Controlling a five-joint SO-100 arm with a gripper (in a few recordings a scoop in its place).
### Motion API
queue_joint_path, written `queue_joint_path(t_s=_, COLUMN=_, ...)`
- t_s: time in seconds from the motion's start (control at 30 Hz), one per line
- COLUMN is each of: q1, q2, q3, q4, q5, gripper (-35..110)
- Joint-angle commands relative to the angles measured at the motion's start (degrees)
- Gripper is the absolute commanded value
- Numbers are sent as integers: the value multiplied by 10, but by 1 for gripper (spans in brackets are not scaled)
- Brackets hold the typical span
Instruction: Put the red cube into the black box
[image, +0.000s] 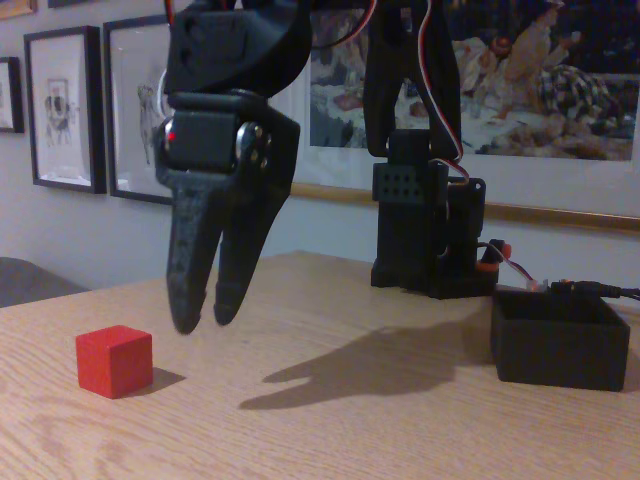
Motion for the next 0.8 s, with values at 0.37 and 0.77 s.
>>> queue_joint_path(t_s=0.37, q1=-16, q2=-63, q3=-102, q4=47, q5=21, gripper=23)
queue_joint_path(t_s=0.77, q1=-59, q2=-81, q3=-112, q4=55, q5=35, gripper=25)
